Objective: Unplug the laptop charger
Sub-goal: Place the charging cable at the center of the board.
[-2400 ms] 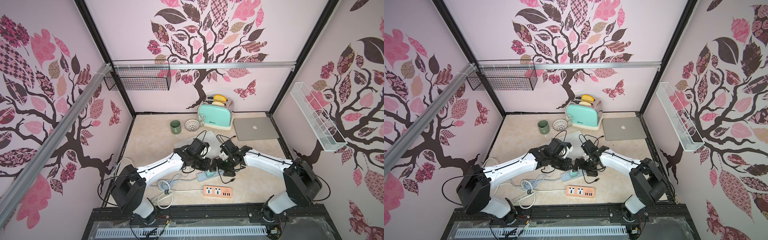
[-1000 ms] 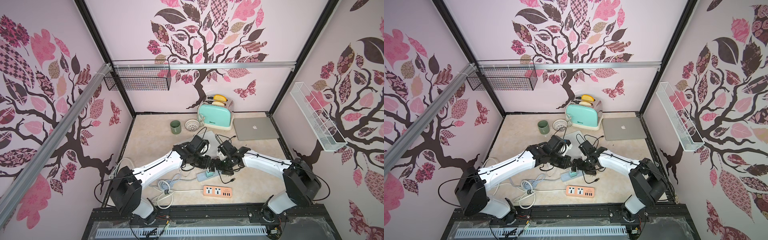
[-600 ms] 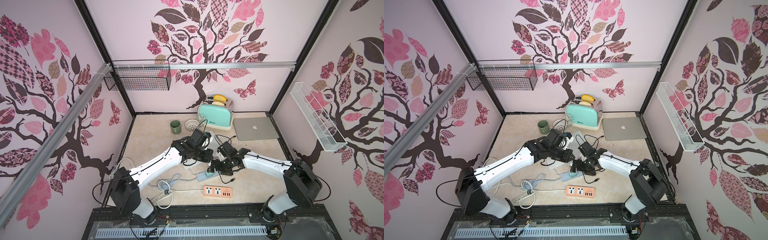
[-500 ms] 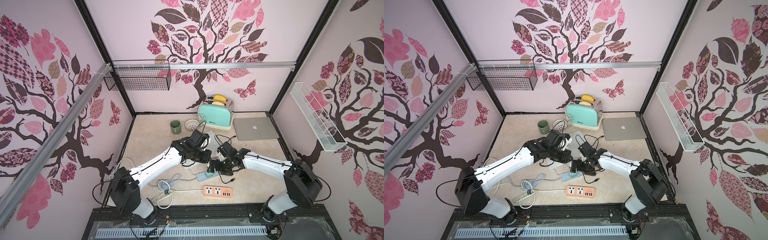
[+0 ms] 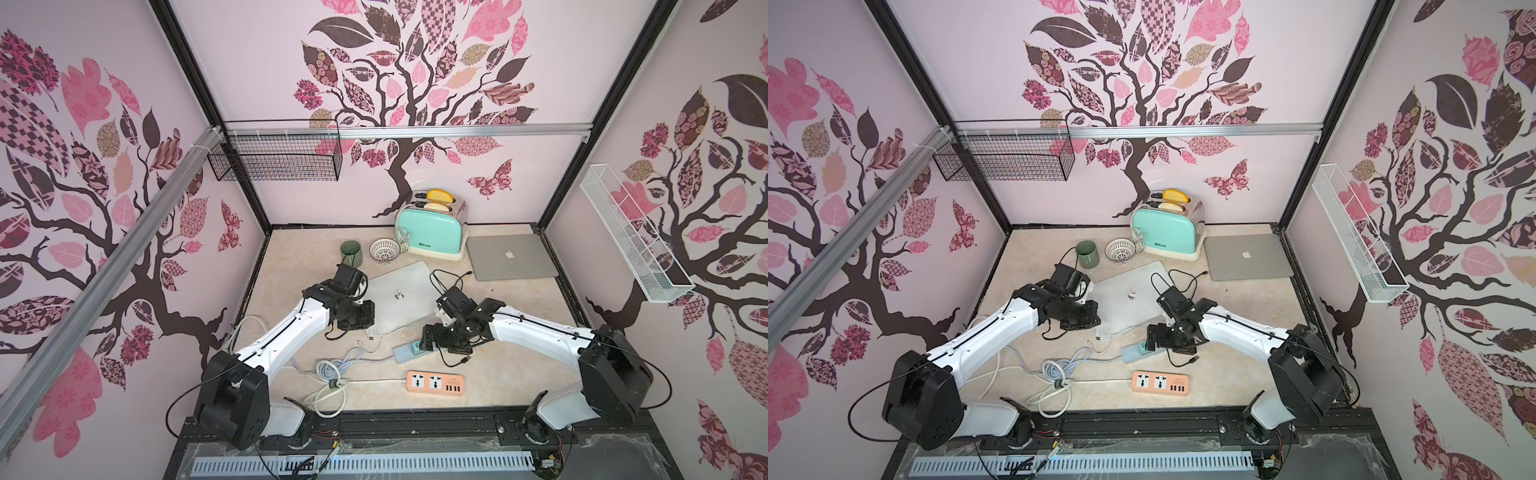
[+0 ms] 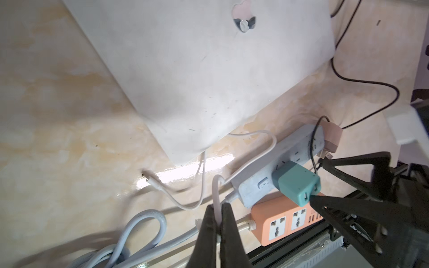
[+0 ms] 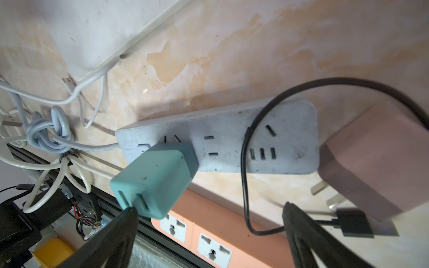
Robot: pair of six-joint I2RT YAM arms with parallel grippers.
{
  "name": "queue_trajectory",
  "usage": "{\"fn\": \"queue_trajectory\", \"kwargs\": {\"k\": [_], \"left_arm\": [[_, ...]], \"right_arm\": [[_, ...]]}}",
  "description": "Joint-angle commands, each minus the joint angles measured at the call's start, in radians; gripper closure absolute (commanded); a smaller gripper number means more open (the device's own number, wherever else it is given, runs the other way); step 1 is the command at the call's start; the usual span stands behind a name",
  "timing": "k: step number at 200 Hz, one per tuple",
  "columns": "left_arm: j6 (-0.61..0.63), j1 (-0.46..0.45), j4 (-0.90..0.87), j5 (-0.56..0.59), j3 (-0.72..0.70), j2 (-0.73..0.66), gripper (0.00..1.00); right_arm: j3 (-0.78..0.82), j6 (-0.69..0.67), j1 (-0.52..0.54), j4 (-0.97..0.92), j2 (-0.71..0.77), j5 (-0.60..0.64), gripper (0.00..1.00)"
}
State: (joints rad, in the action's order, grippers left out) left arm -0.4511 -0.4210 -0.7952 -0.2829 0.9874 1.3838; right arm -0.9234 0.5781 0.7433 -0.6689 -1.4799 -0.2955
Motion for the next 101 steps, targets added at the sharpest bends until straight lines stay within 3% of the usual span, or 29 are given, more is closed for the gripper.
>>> {"fn": "queue_trajectory", "kwargs": {"k": [1,62,101], "left_arm": [[0.036,0.055,-0.025,-0.02,-0.036,-0.023,1.0],[0.056,0.199,-0.024,0.001,-0.124,0.006,0.99],[0.053,0.208,-0.007,-0.017,-0.104,0.019,0.74]], "right_arm": [[-0.066,-0.031,0.04,-0.012,-0.003,-0.004,0.01],[-0.201,-0.028,0.096,-0.064,-0.083,0.042,0.0],[-0.224,-0.033,0.098,-0.073,-0.119,0.043,0.0]]}}
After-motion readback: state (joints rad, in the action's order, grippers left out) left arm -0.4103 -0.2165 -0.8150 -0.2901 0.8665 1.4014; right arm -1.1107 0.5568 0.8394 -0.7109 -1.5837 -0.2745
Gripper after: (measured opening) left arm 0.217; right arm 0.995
